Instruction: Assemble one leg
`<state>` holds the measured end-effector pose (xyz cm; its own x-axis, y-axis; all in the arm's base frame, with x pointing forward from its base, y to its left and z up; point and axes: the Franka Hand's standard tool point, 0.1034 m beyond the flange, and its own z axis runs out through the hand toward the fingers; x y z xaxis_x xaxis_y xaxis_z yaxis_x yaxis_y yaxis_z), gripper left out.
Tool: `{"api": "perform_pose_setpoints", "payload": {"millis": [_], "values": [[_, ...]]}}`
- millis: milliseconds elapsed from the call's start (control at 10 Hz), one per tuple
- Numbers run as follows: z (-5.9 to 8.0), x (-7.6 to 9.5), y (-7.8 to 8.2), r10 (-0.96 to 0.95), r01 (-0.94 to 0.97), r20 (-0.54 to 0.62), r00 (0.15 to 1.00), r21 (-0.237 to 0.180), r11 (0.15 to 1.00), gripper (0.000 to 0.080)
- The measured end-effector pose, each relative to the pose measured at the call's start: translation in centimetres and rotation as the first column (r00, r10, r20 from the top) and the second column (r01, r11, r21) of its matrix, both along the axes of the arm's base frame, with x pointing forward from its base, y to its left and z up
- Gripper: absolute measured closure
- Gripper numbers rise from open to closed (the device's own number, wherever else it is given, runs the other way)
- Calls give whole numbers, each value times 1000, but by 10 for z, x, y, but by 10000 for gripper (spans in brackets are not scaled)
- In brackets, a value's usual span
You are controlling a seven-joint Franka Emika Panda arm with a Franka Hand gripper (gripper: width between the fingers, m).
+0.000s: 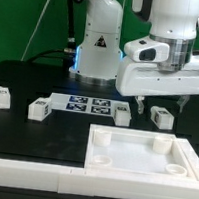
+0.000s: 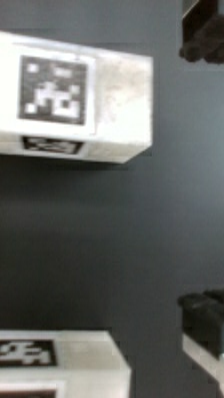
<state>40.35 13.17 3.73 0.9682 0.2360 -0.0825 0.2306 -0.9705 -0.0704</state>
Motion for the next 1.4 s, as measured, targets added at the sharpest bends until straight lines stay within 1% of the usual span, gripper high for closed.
{"api": "perform_pose_setpoints", "payload": {"millis": [100, 200, 300, 400, 500, 600, 700, 800, 1000, 1100, 1400], "values": [[0, 2, 1, -1, 1, 6, 1000, 2, 1000, 151], [0, 1, 0, 0, 0, -5, 1000, -1, 1000, 151], [1, -10, -1, 8, -13, -146, 989, -30, 999, 151], [4, -9, 2, -23, 9, -238, 971, -59, 998, 151], [6, -15, 6, -65, 35, -301, 951, -106, 994, 151], [6, -29, 9, -92, 29, -394, 915, -163, 986, 151], [3, -35, 13, -100, 12, -458, 883, -190, 982, 151], [0, -44, 14, -108, -17, -550, 828, -217, 976, 151], [-11, -48, 13, -122, -60, -676, 726, -239, 969, 151], [-17, -48, 12, -124, -68, -700, 704, -240, 968, 151], [-23, -49, 17, -117, -69, -693, 712, -234, 970, 151]]}}
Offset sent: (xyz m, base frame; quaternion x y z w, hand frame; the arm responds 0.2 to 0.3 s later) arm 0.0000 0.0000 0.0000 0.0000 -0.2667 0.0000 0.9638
